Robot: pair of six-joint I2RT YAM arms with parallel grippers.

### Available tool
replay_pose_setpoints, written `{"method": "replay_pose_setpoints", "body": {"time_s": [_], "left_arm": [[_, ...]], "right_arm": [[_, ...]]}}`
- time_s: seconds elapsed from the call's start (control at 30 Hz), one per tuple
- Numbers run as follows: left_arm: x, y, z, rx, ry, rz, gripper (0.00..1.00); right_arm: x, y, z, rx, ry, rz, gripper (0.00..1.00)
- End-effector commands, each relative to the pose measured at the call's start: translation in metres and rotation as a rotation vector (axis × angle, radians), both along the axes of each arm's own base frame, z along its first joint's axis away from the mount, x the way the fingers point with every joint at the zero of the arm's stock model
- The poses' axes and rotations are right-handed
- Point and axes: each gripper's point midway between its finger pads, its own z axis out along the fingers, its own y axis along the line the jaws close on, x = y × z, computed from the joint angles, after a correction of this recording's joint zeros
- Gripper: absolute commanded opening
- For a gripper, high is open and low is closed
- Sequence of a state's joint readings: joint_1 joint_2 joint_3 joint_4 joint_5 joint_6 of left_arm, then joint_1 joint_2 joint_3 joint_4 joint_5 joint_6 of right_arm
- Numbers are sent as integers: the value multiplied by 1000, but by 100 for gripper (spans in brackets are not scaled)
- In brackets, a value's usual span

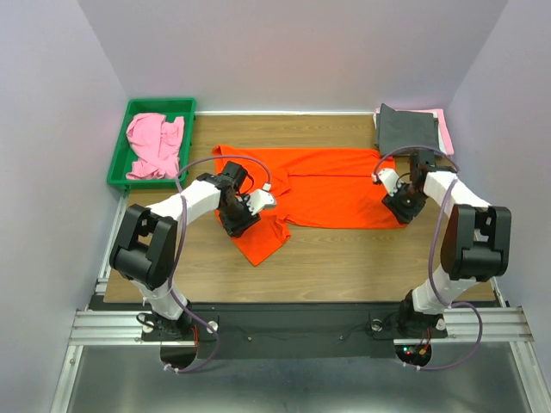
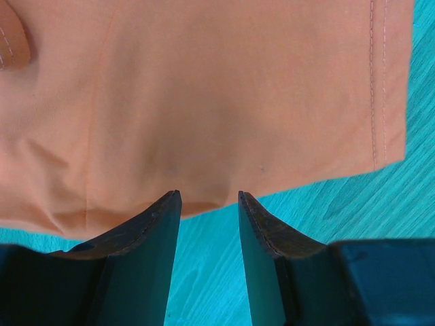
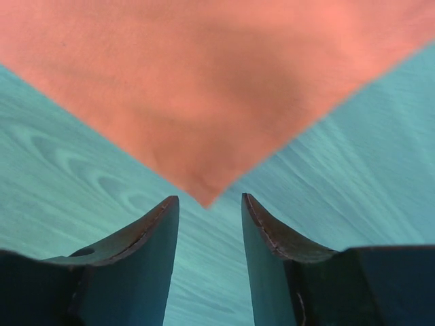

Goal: Fold and stack the t-shirts
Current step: Fold the tshirt

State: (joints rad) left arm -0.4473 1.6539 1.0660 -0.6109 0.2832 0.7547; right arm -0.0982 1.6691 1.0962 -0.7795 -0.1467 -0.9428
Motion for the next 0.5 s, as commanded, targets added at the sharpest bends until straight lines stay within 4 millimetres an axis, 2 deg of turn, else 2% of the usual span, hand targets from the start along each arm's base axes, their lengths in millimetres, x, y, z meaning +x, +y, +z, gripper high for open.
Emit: {"method": "replay_pose_setpoints", "body": {"time_s": [0.0, 0.13, 0.3, 0.47], "left_arm": [[-1, 3, 8, -7, -5, 7, 50], [3, 4, 10, -14, -3, 13, 50], [9, 5, 11, -20, 10, 34, 50], [11, 6, 11, -29, 28, 59, 50]], "right_arm": [[17, 1, 44, -7, -127, 49, 47], [3, 9, 42, 22, -65, 91, 46], [-12, 19, 21, 25, 6, 129, 45], [-10, 15, 0, -8, 12, 136, 45]]}}
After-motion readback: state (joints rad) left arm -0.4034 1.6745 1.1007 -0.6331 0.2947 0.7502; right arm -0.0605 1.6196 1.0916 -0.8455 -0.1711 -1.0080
